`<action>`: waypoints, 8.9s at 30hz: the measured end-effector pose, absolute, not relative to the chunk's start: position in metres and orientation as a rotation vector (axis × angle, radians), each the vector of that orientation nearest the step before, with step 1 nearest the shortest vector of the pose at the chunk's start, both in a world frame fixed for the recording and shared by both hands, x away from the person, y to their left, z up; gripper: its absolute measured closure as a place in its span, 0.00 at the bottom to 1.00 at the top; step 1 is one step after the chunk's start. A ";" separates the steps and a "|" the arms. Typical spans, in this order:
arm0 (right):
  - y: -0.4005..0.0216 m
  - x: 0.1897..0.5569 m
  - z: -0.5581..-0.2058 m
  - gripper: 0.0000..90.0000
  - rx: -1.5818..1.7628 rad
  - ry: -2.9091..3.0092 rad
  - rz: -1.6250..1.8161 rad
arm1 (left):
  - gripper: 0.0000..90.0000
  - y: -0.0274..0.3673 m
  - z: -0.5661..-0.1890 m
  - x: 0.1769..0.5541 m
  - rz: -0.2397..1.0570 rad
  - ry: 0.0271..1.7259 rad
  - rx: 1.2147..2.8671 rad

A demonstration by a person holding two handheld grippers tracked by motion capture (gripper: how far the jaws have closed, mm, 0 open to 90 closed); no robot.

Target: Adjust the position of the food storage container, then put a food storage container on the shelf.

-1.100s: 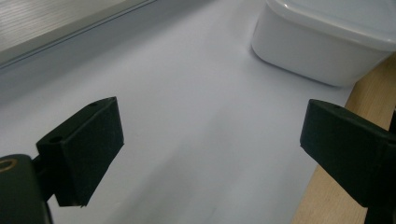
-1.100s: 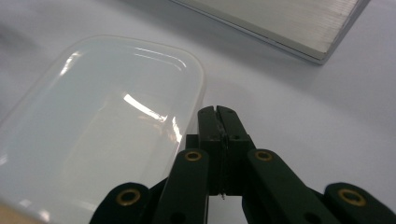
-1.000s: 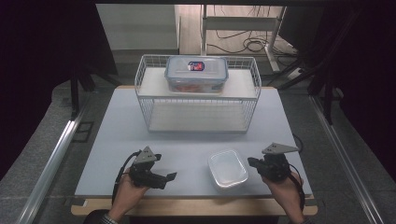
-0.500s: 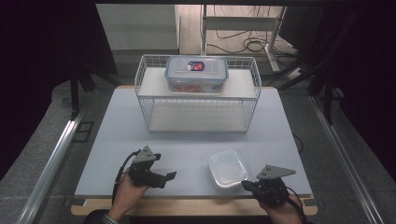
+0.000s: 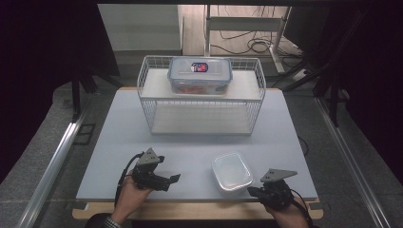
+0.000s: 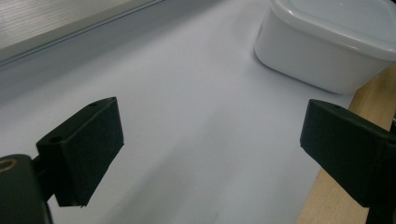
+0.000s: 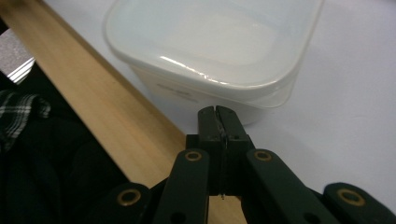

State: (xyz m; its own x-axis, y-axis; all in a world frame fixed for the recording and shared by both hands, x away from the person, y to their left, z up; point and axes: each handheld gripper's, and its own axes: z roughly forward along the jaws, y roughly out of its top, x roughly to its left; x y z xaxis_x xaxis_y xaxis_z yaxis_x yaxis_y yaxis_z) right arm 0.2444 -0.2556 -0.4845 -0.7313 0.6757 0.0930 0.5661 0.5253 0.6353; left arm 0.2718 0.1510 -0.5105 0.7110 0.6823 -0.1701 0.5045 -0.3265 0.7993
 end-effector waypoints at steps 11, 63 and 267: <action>-0.256 0.270 -0.485 0.99 1.131 2.526 1.028 | 0.08 0.141 -0.510 0.284 0.226 0.943 2.010; -0.186 0.342 -0.494 0.80 0.979 2.533 1.007 | 0.34 0.148 -0.520 0.305 0.362 1.046 2.068; -0.141 0.395 -0.270 0.83 0.852 1.905 1.598 | 0.84 0.147 -0.283 0.371 0.573 0.895 1.600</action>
